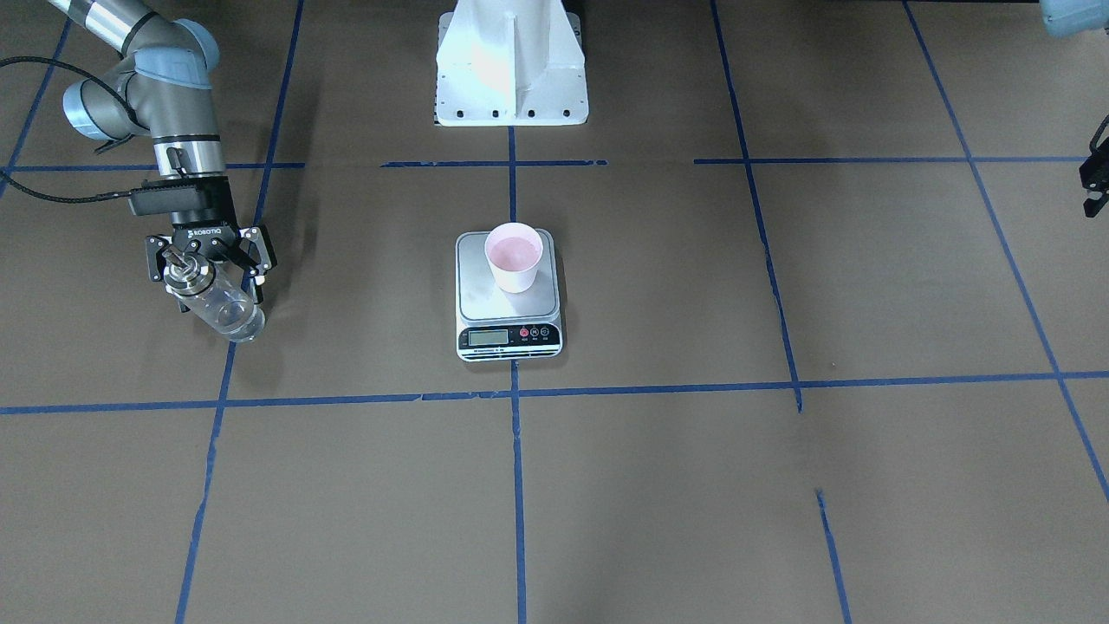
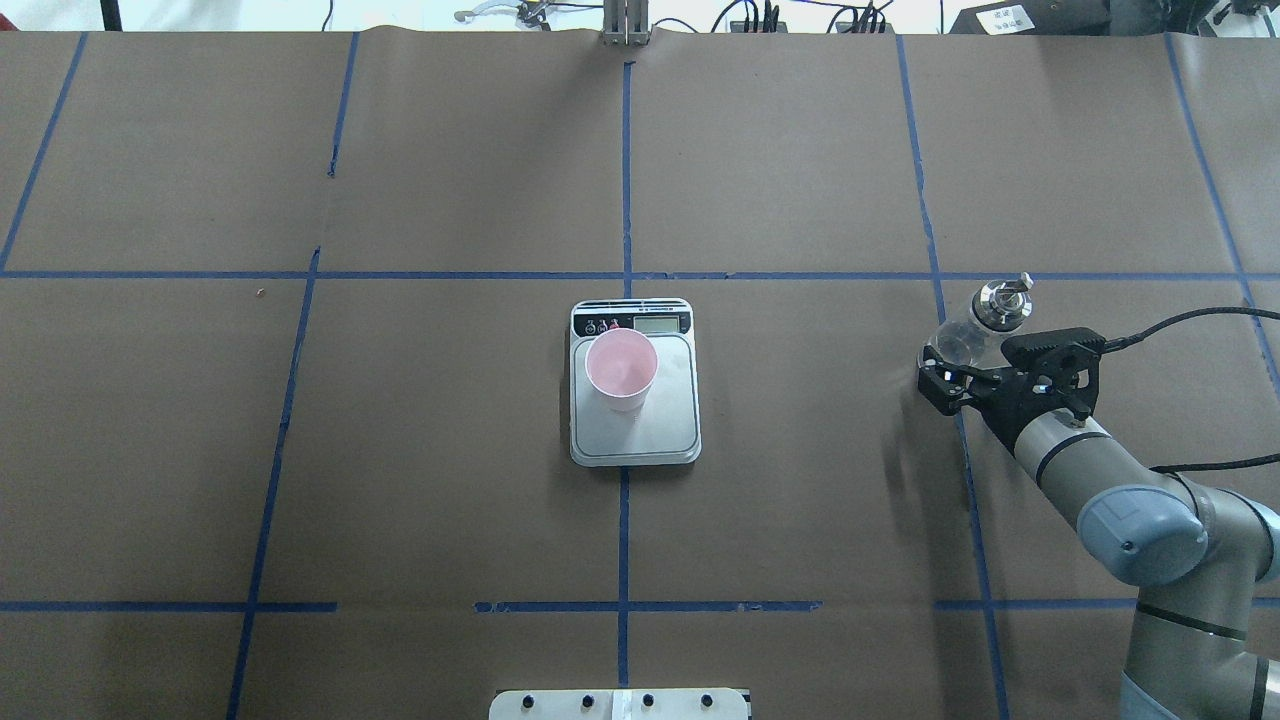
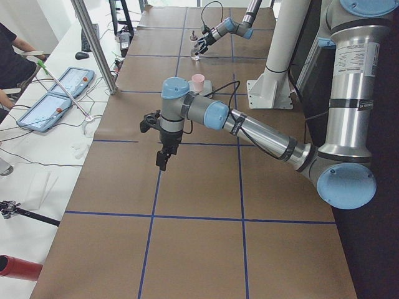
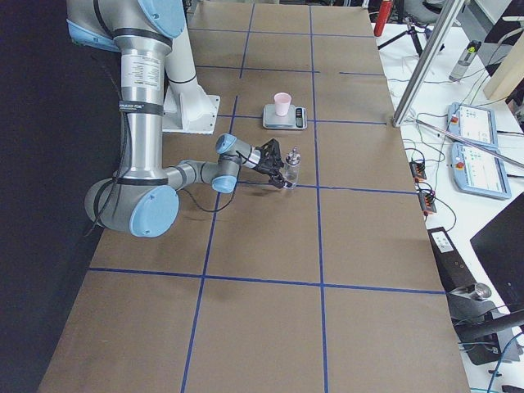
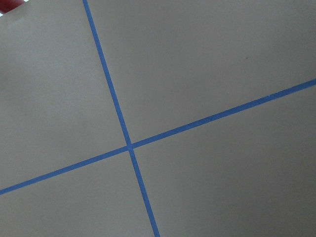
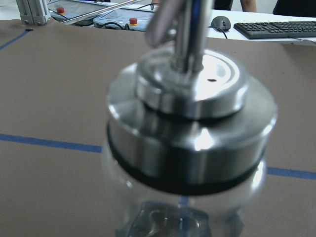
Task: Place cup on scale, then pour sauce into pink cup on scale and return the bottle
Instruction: 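Close the right gripper around the glass bottle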
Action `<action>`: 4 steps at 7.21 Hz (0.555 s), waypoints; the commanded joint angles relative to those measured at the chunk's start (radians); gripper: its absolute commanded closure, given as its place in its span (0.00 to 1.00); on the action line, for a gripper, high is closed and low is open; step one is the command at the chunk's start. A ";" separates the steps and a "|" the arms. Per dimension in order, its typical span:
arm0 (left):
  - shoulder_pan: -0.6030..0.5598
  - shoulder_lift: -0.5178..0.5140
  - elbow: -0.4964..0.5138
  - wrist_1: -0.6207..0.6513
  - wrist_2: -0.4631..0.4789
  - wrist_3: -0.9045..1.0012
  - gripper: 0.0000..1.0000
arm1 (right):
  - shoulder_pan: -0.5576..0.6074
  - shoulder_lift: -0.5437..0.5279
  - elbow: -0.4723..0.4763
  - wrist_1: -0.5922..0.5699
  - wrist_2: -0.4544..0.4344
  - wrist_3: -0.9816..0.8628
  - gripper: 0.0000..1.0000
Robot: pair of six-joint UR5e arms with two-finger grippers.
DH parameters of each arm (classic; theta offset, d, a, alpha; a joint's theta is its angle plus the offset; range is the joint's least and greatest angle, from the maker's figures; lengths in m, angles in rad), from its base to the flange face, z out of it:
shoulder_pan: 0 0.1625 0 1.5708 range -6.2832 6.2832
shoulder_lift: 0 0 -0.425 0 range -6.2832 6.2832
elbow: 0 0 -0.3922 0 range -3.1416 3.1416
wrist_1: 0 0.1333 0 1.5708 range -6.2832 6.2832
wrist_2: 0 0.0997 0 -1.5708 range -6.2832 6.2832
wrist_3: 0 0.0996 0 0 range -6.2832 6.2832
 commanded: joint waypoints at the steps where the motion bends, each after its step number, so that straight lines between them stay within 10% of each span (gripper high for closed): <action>1: -0.004 -0.002 -0.001 0.000 0.002 -0.001 0.00 | 0.006 0.002 -0.001 0.000 -0.001 0.001 0.00; 4: -0.005 -0.005 -0.004 0.002 0.002 -0.003 0.00 | 0.022 0.036 -0.003 -0.003 0.000 -0.007 0.00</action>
